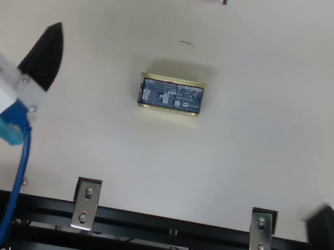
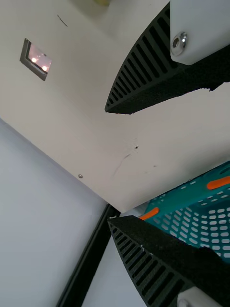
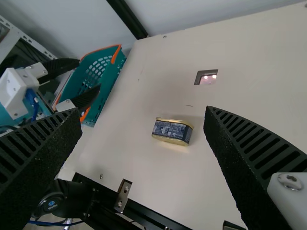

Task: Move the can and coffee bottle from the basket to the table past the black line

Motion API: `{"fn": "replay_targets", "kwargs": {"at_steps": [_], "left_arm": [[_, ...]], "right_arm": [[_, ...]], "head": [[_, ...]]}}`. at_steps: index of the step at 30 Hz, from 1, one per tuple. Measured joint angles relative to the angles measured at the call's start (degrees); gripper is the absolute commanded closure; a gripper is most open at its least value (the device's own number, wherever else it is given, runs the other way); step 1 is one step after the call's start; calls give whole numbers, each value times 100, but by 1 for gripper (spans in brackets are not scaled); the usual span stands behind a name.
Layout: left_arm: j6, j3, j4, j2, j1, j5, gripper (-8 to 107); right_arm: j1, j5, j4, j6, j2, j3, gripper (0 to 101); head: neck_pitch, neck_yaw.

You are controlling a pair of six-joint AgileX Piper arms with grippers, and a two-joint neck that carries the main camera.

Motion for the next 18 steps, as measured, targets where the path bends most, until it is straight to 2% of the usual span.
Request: {"fn": "replay_targets", "kwargs": {"at_steps": [5,18], "left_arm": [[-473,174,195,-306,0,25,9],[-621,185,306,-306,-71,6,9]], "right_arm": [[228,-463,-8,-207,627,-6,0],[123,-494,61,-343,743,-6,0]], "head": [[0,0],[29,0]]}}
